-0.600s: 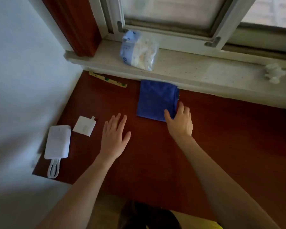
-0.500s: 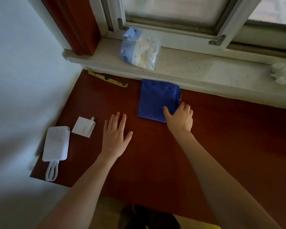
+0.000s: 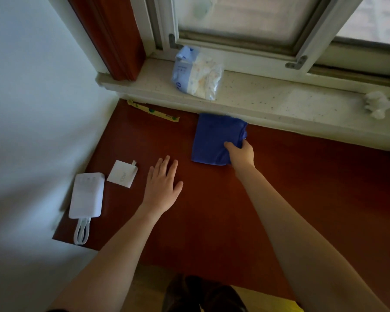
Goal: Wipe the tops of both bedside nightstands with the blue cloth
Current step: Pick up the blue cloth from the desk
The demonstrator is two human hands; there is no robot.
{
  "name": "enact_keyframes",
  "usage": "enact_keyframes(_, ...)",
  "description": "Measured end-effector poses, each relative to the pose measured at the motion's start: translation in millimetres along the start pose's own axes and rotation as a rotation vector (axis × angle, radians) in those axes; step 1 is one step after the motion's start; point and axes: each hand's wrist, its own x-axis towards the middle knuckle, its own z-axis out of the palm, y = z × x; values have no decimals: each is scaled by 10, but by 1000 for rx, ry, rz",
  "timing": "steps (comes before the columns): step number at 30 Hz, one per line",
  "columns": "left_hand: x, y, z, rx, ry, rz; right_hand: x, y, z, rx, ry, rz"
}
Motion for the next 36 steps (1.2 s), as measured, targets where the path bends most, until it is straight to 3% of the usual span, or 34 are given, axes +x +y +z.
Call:
enact_keyframes(5, -186, 73, -401, -239, -137, -8, -389, -105, -149, 24, 34, -96)
enact_keyframes(10, -647, 186, -847, -368, -44, 61, -1056, -210, -420, 60, 41, -157)
enact_keyframes(15, -1416, 185, -913, -478, 7, 115, -2050, 42, -726, 103, -78, -275)
enact_keyframes(20, -2117, -137, -535, -488, -181, 19, -2686, 780, -872, 37, -149, -124)
enact_keyframes(25, -2706, -624, -125, -493, -336, -130, -3067, 1552, -880, 127, -83, 117)
enact_keyframes(30, -2754, -862, -70, -497, -389, -199, -3303, 1820, -930, 142, 6, 99)
enact_keyframes(33, -2571, -720, -147, -445, -360, -151, -3432, 1838, -1053, 217, 76, 82)
enact_keyframes(36, -2331, -356, -260, -411, -353, 49, -3595, 1912, -1272, 293, 176, 77)
